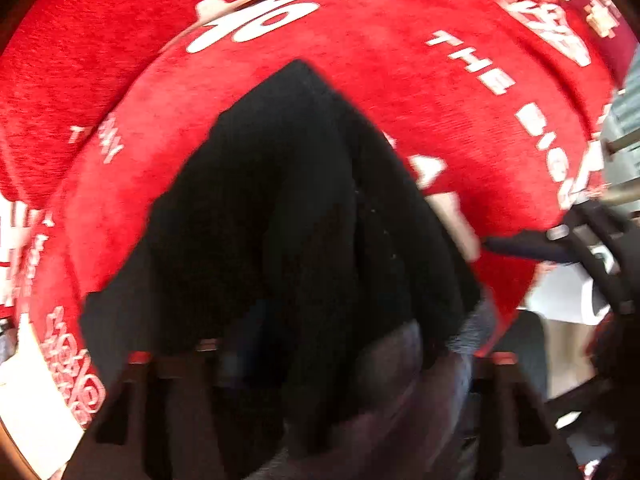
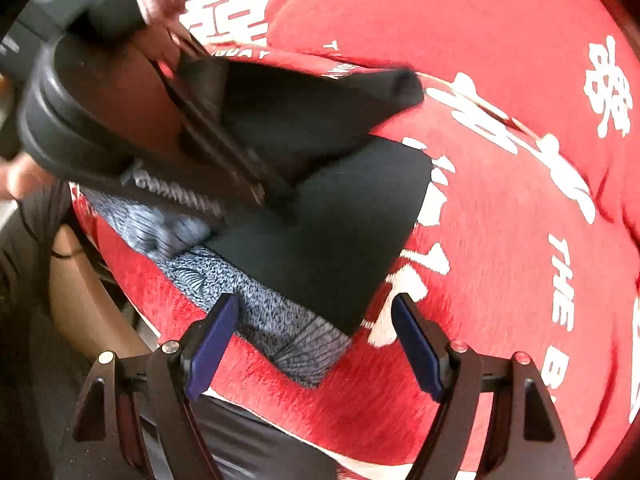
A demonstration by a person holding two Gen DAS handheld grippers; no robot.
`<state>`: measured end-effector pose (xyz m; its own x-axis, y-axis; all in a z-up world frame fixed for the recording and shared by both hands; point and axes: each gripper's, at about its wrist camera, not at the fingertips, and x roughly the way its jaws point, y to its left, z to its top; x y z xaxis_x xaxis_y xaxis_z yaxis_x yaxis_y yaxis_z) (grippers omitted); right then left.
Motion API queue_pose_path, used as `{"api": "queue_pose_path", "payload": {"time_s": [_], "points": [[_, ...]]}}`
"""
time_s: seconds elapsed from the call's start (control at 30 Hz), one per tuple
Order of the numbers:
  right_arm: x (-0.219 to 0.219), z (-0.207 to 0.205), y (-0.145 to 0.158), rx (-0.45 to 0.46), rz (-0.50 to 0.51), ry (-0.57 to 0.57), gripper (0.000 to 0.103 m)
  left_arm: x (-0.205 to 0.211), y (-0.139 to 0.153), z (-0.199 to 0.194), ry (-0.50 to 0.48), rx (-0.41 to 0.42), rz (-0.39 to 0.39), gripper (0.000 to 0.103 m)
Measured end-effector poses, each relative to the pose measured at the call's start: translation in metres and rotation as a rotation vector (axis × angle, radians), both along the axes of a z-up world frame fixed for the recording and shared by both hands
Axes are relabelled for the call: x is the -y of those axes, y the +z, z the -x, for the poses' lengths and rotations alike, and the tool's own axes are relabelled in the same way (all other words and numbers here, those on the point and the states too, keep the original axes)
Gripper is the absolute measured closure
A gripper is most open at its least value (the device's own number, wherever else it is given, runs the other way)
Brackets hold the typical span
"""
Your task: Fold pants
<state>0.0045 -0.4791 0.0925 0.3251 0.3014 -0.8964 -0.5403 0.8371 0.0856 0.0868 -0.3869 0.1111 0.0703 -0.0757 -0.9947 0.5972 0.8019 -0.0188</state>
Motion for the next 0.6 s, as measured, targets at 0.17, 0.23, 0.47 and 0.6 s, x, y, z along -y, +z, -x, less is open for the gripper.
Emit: {"api": "queue_pose_path", "payload": {"time_s": [0.17, 0.23, 0.47, 0.6], "points": [[-0.012, 0.015, 0.008, 0.016, -0.082, 0.038, 0.02, -0.009, 0.049, 0.013, -0.028, 0.023, 0.1, 0.032], [-0.011, 0.015, 0.011, 0.026, -0.111, 0.038, 0.019, -0.026, 0.07, 0.013, -0.02, 0.034, 0.161, 0.032], [-0.006, 0.021, 0.025, 0.01, -0.213, 0.024, 0.018, -0.137, 0.093, 0.009, 0.187, 0.215, 0.198, 0.001], [-0.002, 0.008, 0.029, -0.026, -0.291, -0.038, 0.016, -0.187, 0.044, 0.01, 0.343, 0.184, 0.097, 0.001]]}}
